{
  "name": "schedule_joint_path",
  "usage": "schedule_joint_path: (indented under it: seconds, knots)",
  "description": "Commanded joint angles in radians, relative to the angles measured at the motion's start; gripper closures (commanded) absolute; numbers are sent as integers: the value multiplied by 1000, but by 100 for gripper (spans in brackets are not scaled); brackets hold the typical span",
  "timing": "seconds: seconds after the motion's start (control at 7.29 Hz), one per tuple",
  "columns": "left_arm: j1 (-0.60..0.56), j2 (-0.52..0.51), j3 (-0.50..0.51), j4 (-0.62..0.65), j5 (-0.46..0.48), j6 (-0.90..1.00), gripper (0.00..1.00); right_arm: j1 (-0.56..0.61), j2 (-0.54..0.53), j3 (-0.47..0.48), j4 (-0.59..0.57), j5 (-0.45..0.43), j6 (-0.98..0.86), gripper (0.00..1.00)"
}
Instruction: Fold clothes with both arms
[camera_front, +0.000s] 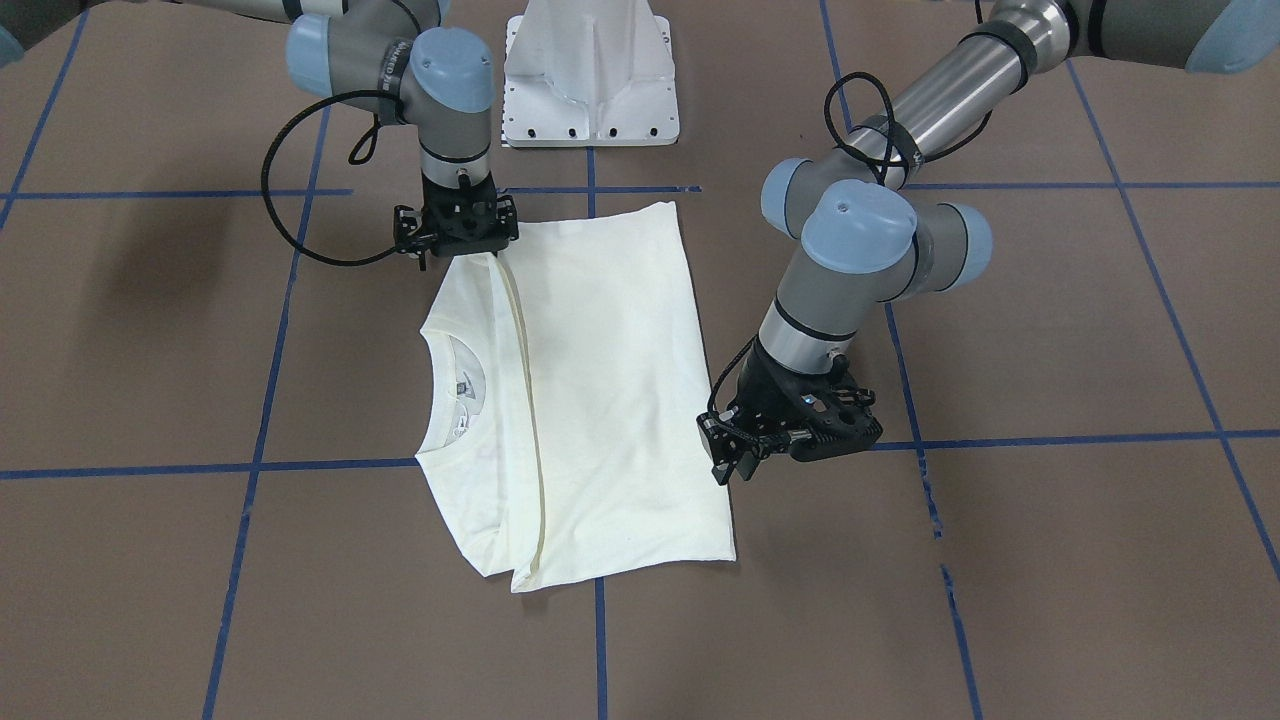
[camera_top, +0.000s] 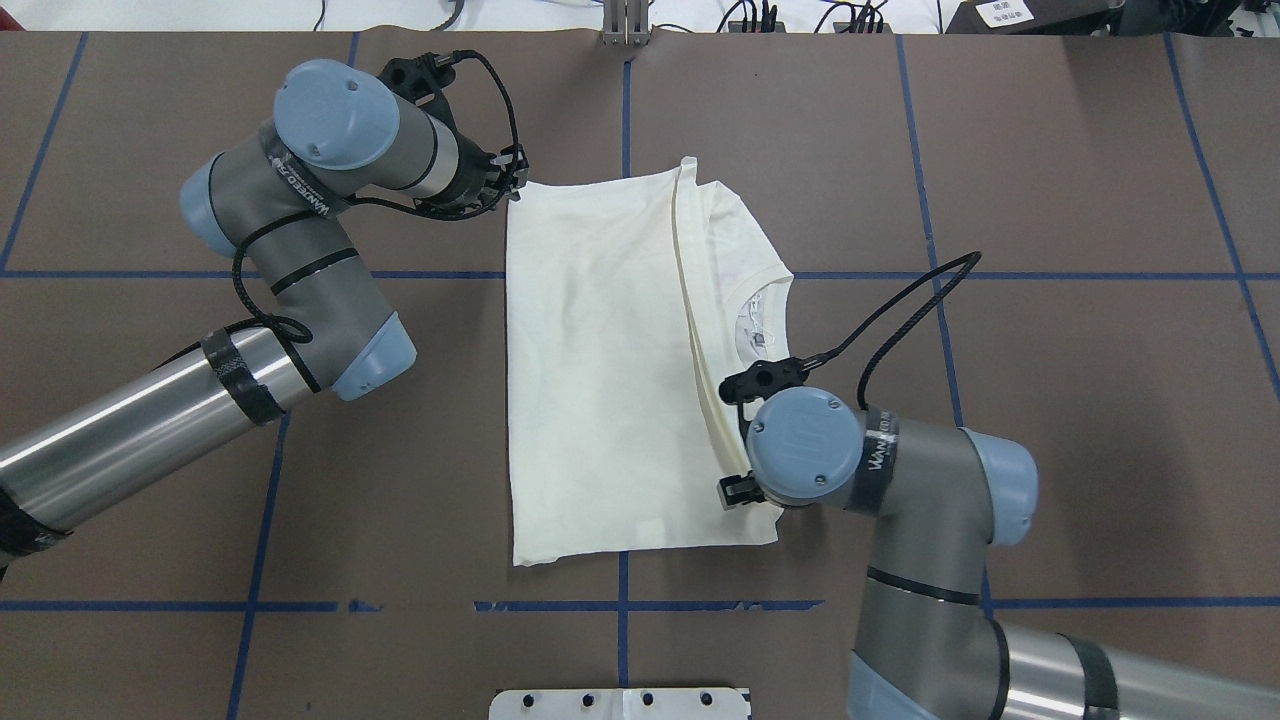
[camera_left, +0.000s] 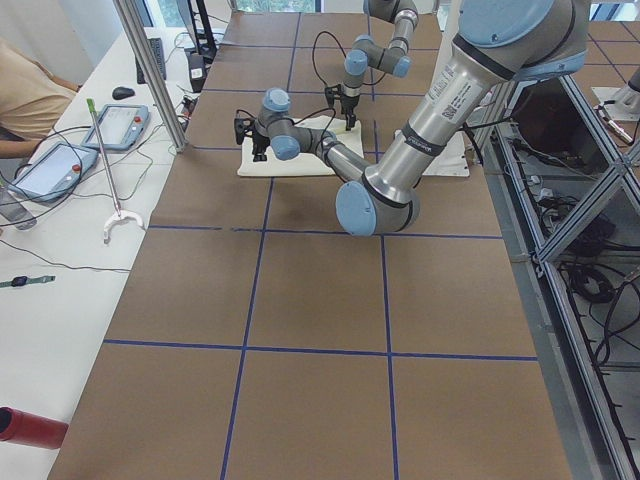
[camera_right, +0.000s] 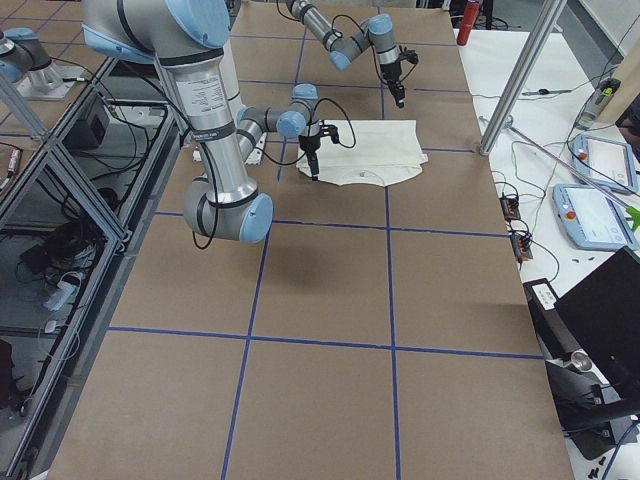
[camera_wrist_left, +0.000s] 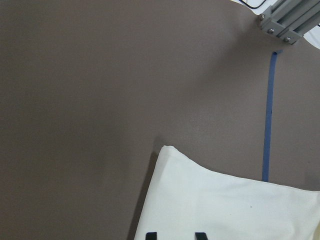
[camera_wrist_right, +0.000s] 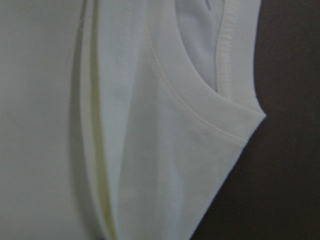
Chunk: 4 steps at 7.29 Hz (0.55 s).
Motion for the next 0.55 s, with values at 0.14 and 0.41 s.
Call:
schedule_joint_path:
  seconds: [0.14, 0.41]
  knots:
    - [0, 0, 0, 0, 0, 0, 63, 50, -172, 110, 9, 14, -78, 0]
    - [-2, 2, -19, 2, -3, 0, 63, 64, -96, 101, 5, 10, -57, 0]
